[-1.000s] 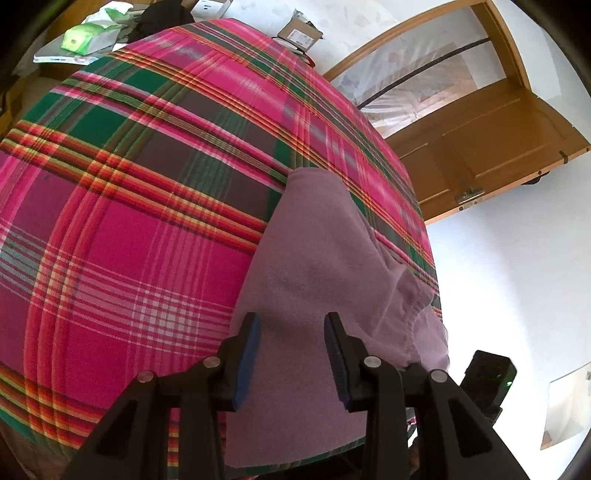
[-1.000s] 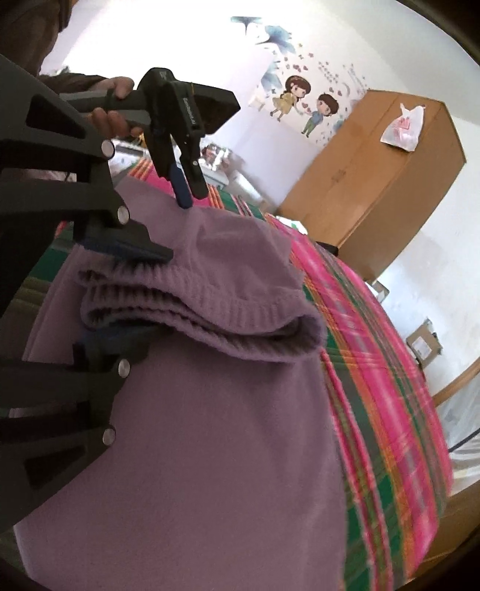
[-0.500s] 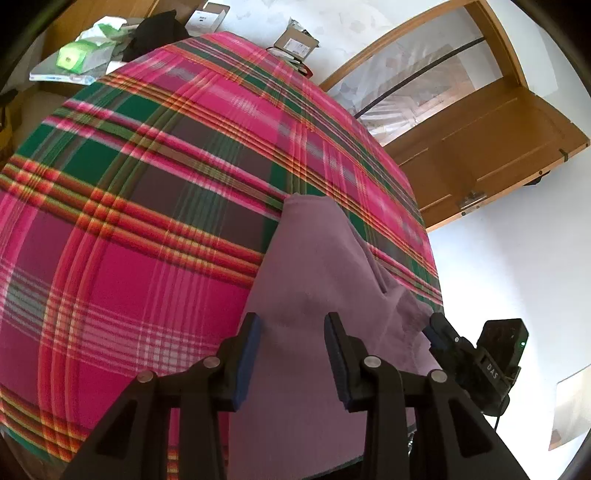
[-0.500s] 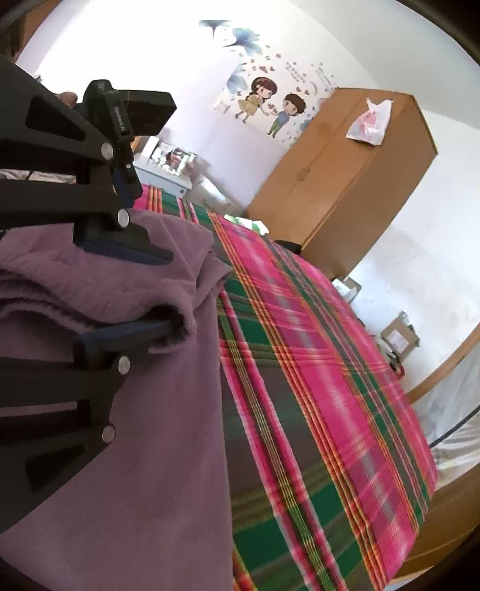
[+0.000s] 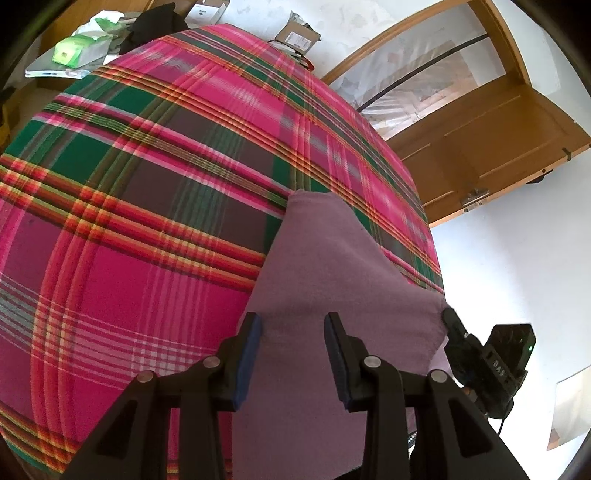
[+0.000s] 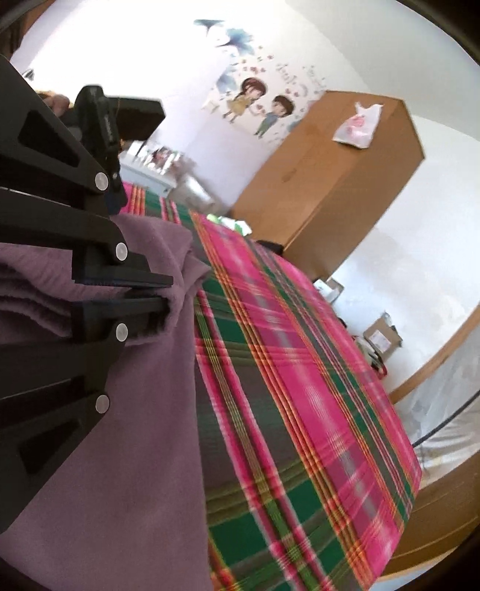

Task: Fold clothes
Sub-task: 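Open the right gripper and release the folded waistband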

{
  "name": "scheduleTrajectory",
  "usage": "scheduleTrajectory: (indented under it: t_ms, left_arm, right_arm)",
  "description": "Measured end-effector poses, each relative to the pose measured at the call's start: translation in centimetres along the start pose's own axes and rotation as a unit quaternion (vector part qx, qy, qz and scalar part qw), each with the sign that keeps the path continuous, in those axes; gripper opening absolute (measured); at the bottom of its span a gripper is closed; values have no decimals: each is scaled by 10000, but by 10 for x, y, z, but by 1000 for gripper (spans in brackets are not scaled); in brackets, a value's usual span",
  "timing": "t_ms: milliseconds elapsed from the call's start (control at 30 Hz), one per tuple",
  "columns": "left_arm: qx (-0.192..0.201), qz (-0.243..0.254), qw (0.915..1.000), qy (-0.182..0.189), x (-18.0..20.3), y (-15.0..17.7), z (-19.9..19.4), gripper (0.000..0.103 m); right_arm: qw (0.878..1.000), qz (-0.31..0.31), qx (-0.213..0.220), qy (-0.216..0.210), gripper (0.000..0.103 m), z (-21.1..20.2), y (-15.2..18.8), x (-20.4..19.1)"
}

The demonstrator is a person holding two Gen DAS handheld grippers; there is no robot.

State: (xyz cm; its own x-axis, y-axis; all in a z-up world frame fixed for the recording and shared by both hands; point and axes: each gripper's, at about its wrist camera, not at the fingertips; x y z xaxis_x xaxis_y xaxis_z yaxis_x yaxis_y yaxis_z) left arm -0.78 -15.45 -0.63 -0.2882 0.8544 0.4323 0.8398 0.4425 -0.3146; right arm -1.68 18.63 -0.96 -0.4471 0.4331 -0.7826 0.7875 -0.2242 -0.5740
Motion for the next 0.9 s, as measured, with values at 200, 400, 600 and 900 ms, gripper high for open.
scheduleTrajectory:
  t_ms: [200, 400, 600, 900]
  left_arm:
    - [-10, 9, 10000, -23, 3, 1, 0, 36]
    - [-23, -14, 10000, 2, 2, 0, 1, 36]
    - [-30, 3, 10000, 21, 0, 3, -4, 36]
    - [-34, -94, 9999, -9, -7, 13, -8, 36]
  right_arm:
    - [9984, -27, -241, 513, 6, 12, 5, 13]
    - [9950, -218, -452, 861, 9, 17, 7, 16]
    - [9895, -623, -283, 1275, 17, 3, 5, -2]
    - [9735, -1953, -907, 767, 23, 15, 42, -52]
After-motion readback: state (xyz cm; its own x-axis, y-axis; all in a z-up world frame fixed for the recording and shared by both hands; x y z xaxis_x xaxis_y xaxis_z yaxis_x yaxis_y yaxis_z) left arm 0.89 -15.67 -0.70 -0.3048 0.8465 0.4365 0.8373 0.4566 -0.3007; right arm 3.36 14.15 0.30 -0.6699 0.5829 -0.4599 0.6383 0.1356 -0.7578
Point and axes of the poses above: each gripper's, at about its wrist camera, not at the fingertips, and z roughly the way its jaws point, x to its right, y to its underside, and after that the axes turned 15 degrees about -y, right-handed
